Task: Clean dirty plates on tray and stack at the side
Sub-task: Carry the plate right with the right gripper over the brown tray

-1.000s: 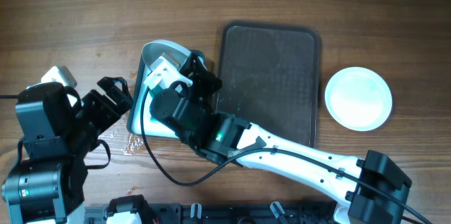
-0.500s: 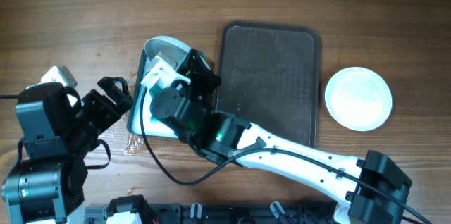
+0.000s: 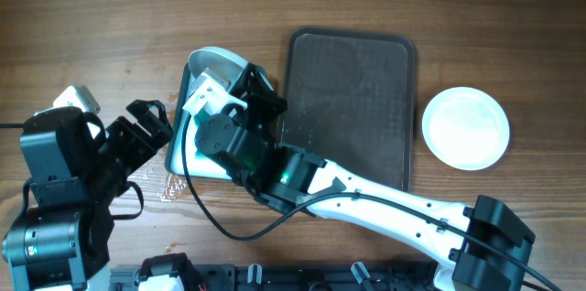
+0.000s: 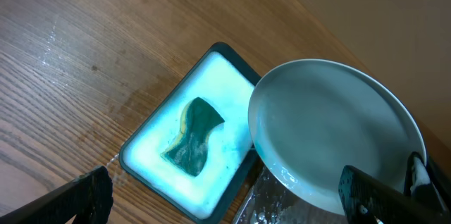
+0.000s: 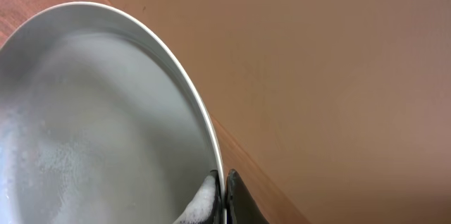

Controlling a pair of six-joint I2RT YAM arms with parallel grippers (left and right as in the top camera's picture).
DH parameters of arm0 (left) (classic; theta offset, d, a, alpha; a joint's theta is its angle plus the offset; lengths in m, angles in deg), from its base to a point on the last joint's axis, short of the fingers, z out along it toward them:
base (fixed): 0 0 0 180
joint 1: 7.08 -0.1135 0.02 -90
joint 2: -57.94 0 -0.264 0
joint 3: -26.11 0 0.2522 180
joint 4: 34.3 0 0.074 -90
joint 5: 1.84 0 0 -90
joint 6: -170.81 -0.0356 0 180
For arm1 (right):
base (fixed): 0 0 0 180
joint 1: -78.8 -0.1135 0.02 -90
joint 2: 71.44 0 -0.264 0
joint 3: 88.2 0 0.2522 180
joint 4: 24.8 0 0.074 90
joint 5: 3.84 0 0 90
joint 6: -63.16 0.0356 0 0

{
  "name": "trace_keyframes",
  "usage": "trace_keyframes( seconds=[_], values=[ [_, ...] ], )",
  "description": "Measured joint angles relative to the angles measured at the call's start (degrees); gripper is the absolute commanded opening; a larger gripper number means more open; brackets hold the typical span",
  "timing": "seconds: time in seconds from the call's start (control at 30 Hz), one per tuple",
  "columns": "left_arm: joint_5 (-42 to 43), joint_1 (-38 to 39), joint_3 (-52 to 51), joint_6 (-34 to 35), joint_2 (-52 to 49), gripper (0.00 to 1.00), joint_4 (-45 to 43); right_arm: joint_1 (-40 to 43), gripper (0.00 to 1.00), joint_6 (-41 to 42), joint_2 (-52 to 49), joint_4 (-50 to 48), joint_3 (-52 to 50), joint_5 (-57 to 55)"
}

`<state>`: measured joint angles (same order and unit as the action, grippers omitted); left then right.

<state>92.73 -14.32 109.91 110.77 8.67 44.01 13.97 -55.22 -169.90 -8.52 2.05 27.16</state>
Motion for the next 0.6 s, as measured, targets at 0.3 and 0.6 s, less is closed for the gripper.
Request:
trace_keyframes(
  seconds=[0.3, 0.6],
  values=[
    [0.0, 0.0, 0.0, 0.0, 0.0, 1.00, 0.0, 0.0, 0.04, -1.1, 0.0, 0.0, 0.0, 0.0],
    [0.0, 0.0, 0.0, 0.0, 0.0, 1.00, 0.0, 0.0, 0.04, 4.7, 0.1, 1.2, 0.0, 1.0]
  ],
)
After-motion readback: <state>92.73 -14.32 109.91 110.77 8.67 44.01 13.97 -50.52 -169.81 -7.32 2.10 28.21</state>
